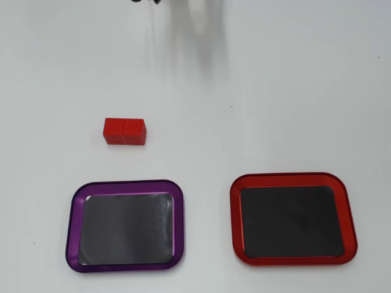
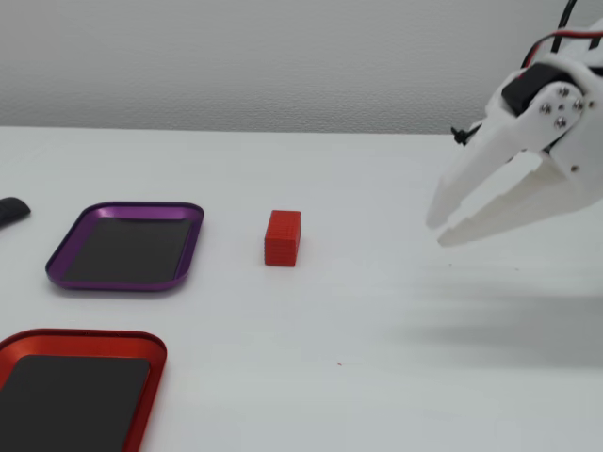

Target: Grasp a red block and put it in the left red dish.

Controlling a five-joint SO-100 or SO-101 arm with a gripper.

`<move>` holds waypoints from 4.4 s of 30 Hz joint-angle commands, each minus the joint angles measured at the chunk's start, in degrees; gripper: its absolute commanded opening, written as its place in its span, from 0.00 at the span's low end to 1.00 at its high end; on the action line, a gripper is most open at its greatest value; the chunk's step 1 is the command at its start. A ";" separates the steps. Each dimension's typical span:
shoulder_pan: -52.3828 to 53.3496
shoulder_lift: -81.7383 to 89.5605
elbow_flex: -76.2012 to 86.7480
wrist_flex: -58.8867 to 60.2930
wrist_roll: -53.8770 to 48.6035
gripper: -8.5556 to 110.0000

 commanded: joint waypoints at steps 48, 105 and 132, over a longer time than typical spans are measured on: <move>26.46 -104.59 -69.79 -2.64 -20.74 0.34; 19.60 -90.09 -74.62 -1.05 -20.13 0.07; -12.39 -60.73 -37.79 -39.20 -13.45 0.07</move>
